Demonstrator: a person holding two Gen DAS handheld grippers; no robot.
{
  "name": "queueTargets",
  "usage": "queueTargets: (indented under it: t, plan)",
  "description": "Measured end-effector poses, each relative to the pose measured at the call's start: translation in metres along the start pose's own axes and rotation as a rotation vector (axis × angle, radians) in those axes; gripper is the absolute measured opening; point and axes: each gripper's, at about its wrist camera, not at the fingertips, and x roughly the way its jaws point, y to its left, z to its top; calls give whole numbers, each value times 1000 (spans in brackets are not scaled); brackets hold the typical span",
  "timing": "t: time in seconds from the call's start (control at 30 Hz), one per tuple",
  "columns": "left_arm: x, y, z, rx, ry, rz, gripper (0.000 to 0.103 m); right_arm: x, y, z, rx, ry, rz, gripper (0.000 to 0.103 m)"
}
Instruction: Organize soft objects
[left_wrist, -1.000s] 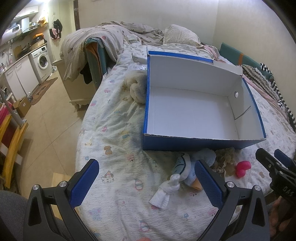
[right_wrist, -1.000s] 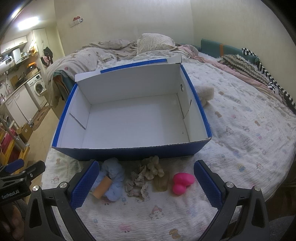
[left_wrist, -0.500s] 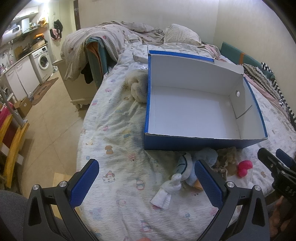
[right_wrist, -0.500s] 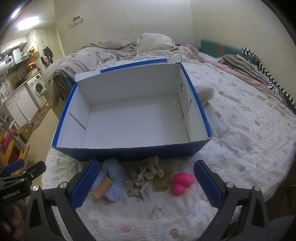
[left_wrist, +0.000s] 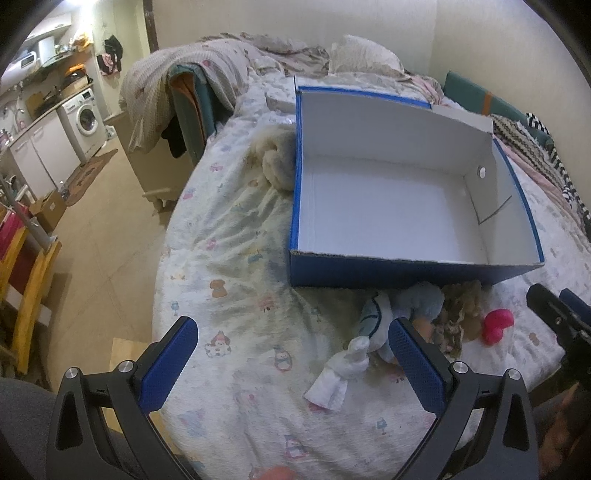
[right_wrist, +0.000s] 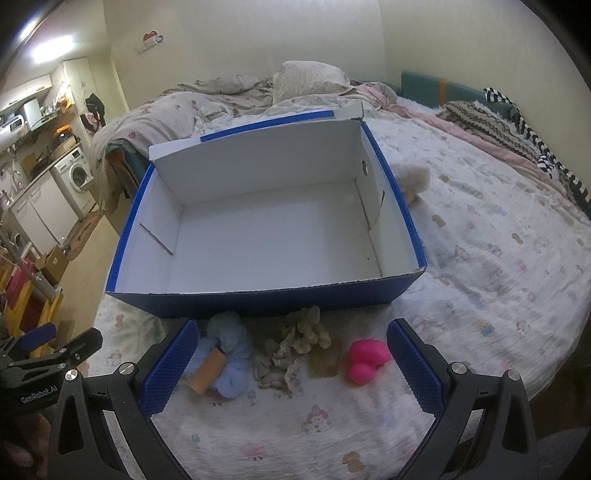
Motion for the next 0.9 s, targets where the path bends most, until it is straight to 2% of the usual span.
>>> queueTargets:
  t: [0.13, 0.23, 0.3, 0.43, 0.6, 0.67, 0.77, 0.9]
  plan:
    - [21, 8, 6, -31, 96, -35, 101, 1, 0, 0, 6, 8, 0, 103]
    - [43, 19, 9, -89, 193, -55, 86, 4, -2, 0, 14, 19, -4, 103]
    - [58, 21, 5, -106, 264, -65, 82, 6, -4, 0, 24, 27, -4, 103]
    - [82, 6, -11, -58, 375, -101, 76, 10, -7, 0, 44, 45, -4, 103]
    - [100, -13, -25, 3, 426, -114, 55, 14, -8, -1, 52, 67, -5, 103]
    - [106, -21, -28, 22, 433, -139, 51, 16, -9, -1, 60, 78, -2, 103]
    - [116, -31, -34, 62, 439, -117, 39, 19, -9, -1, 64, 91, 0, 103]
    - [120, -31, -37, 51, 428, -90, 14, 19, -9, -2, 61, 94, -4, 103]
